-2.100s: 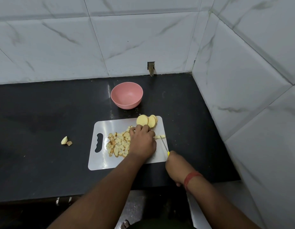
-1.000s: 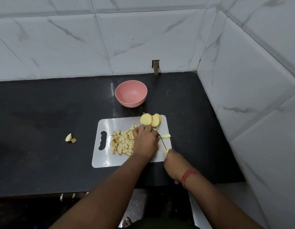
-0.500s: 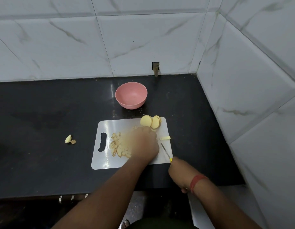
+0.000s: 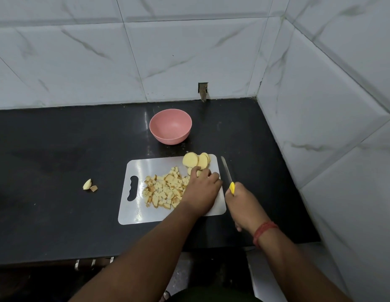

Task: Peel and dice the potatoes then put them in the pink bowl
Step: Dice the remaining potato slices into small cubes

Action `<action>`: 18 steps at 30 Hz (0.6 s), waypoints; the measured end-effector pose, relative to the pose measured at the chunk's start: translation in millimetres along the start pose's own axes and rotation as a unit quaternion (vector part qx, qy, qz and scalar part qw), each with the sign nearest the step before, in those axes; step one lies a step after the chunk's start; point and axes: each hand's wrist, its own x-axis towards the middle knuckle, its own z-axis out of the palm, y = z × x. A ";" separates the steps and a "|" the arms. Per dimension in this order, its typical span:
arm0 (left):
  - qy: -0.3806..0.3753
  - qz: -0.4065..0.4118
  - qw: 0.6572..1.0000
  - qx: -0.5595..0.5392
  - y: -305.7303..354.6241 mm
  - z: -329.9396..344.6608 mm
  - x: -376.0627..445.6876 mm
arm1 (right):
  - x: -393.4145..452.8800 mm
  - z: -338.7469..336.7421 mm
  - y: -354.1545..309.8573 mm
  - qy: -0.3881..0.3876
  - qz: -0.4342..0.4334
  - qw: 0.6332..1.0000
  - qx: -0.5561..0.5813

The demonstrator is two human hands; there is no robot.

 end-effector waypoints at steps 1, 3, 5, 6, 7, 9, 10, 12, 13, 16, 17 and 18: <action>-0.003 -0.007 1.000 0.007 -2.7 -1.1 -1.0 | -0.2 1.7 1.2 -0.006 0.001 1.000 -0.004; -0.006 -0.020 1.000 0.015 -7.8 -2.4 -3.8 | 0.4 3.9 3.5 -0.012 0.002 1.000 -0.012; -0.007 -0.035 0.999 0.010 -10.9 -2.9 -7.8 | 2.1 4.9 4.1 -0.016 0.008 1.000 -0.025; -0.006 -0.041 0.999 0.004 -12.0 -2.8 -10.2 | 2.7 5.1 4.1 -0.017 0.011 0.999 -0.030; -0.001 -0.048 0.999 -0.005 -12.8 -2.8 -12.4 | 3.5 5.4 3.8 -0.019 0.013 0.999 -0.033; 0.034 -0.083 0.995 -0.037 -15.7 -2.0 -15.9 | 2.8 5.5 3.8 -0.022 0.007 0.999 -0.036; 0.055 -0.118 0.990 -0.059 -18.7 -2.4 -16.7 | 2.2 5.5 3.8 -0.024 0.002 0.999 -0.035; 0.070 -0.200 0.972 -0.098 -28.2 -4.5 -16.4 | 1.1 5.5 4.1 -0.027 -0.004 0.999 -0.035; 0.062 -0.224 0.967 -0.105 -34.0 -5.1 -15.6 | 0.9 5.8 4.1 -0.028 -0.003 0.999 -0.036; 0.004 -0.201 0.977 -0.068 -49.8 -6.4 -10.8 | 0.5 7.1 4.1 -0.030 -0.001 0.999 -0.037; -0.014 -0.183 0.981 -0.056 -53.2 -8.0 -8.3 | 0.4 7.5 3.8 -0.032 -0.002 0.999 -0.040; -0.031 -0.170 0.984 -0.048 -55.5 -9.4 -5.6 | -0.1 7.7 4.0 -0.034 -0.003 0.998 -0.043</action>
